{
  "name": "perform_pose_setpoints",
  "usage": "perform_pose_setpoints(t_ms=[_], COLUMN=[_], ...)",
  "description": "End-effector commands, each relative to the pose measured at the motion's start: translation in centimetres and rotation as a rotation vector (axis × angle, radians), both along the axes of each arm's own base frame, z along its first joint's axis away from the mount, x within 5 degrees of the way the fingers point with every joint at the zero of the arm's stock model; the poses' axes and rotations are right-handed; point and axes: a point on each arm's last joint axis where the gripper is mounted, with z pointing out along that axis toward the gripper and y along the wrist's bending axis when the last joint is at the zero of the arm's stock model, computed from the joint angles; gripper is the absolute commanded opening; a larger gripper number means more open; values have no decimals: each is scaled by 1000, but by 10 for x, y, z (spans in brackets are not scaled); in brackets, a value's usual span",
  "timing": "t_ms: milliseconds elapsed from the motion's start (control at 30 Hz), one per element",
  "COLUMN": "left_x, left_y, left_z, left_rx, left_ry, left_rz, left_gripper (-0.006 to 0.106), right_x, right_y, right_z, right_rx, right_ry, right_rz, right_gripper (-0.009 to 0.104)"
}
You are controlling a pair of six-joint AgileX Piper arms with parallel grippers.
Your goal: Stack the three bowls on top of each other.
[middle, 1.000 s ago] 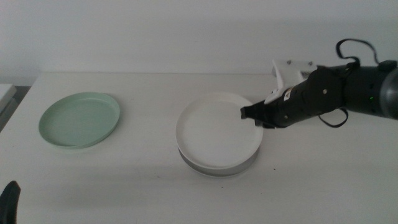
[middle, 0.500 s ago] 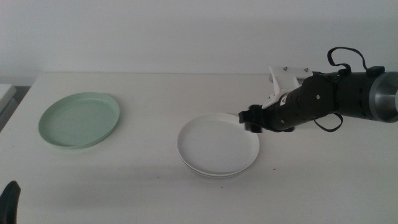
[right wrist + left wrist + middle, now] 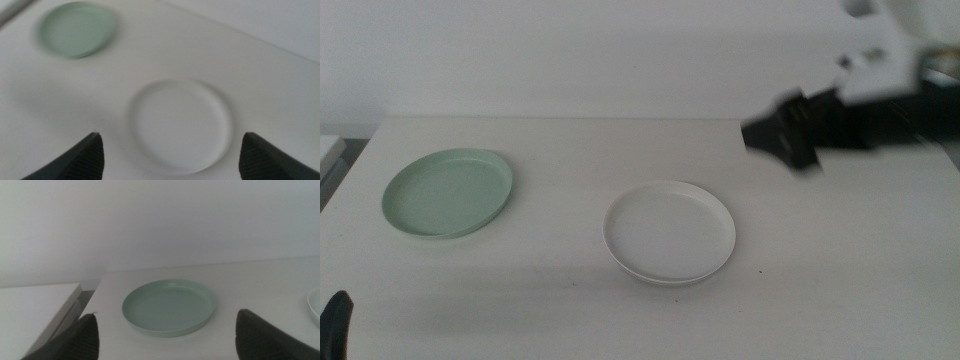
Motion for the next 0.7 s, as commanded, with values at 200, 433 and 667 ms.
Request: perform_pose_setpoints(t_ms=[200,433,667], left_x=[0,0,0], left_y=[0,0,0], left_z=[1,1,1], left_rx=[-5,-5,-5], left_ry=[-13,-13,-13], left_rz=[0,0,0], left_gripper=[94,94,94], right_x=[-99,-114,-114], right_y=[-21,-32,-32], right_z=[11,26,26], right_rx=[144,181,198], right_ry=[-144,-247,-228], right_rz=[223,205,195], right_gripper=[93,93,93])
